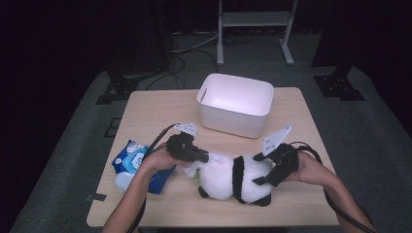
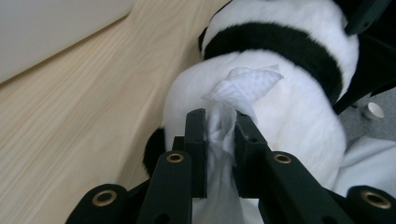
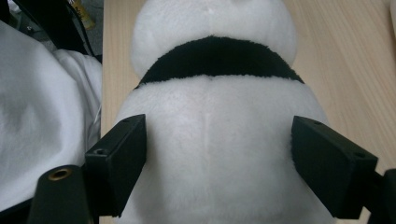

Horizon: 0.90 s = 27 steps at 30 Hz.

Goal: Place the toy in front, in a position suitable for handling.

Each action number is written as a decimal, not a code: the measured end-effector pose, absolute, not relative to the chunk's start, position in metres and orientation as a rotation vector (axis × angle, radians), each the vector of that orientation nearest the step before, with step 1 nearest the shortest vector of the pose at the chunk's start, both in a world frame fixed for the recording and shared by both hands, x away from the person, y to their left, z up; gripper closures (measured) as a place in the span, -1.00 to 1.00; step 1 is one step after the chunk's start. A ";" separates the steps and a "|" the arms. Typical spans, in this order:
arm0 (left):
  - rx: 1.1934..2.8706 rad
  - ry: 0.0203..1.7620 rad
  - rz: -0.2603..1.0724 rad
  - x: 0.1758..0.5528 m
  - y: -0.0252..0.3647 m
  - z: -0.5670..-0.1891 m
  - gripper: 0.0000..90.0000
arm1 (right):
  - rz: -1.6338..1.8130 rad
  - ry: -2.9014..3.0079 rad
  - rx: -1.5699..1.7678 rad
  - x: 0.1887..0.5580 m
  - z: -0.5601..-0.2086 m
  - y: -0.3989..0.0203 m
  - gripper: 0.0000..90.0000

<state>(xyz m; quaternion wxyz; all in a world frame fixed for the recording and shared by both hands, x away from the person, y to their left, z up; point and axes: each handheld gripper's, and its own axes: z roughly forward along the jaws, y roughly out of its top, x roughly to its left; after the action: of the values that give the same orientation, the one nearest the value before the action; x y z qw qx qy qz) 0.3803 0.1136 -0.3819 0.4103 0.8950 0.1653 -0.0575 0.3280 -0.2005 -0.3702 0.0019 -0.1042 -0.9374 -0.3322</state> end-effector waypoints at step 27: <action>2.376 0.191 -0.082 0.353 0.058 -0.361 0.72 | -1.057 -2.953 -0.399 0.321 -0.374 -0.228 -0.61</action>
<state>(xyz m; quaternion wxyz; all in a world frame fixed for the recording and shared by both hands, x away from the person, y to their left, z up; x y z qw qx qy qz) 0.3534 0.0583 -0.3612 0.3691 0.9259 0.0743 -0.0321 0.3214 -0.2281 -0.3737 -0.0102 -0.1262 -0.9339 -0.3344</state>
